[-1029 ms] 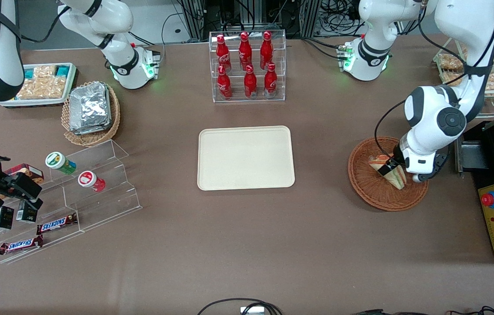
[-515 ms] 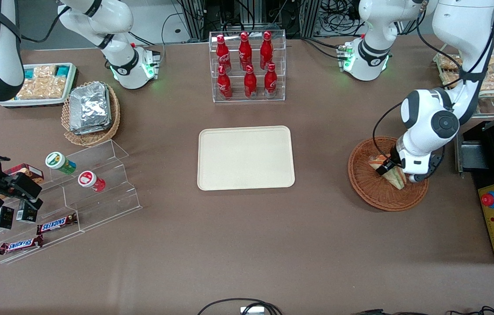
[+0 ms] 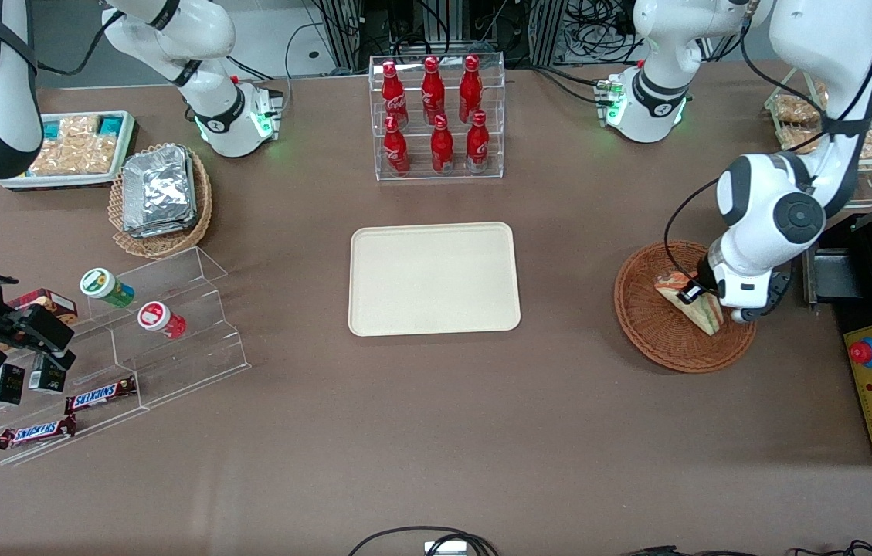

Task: Place sandwich from basket to tray
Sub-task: 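Close the left gripper on the sandwich and lift it, then carry the held sandwich over to the cream tray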

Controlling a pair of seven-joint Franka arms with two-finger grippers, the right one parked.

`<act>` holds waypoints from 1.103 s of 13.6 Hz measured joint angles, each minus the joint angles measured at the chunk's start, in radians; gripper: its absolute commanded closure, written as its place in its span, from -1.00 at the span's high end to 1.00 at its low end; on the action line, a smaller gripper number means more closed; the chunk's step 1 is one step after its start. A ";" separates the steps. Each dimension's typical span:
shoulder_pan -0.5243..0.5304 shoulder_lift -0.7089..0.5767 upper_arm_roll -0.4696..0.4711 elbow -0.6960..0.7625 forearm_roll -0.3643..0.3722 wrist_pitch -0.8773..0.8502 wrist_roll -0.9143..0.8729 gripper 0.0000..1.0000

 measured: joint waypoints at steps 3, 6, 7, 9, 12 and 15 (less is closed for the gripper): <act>-0.003 -0.052 -0.011 0.150 0.001 -0.228 0.000 -1.00; -0.010 -0.065 -0.066 0.268 -0.001 -0.362 -0.020 -1.00; -0.013 -0.064 -0.093 0.293 -0.001 -0.385 -0.040 -1.00; -0.016 -0.063 -0.160 0.324 -0.002 -0.400 -0.079 -1.00; -0.021 -0.055 -0.254 0.342 -0.002 -0.397 -0.092 -1.00; -0.024 -0.041 -0.347 0.350 -0.001 -0.370 -0.091 -1.00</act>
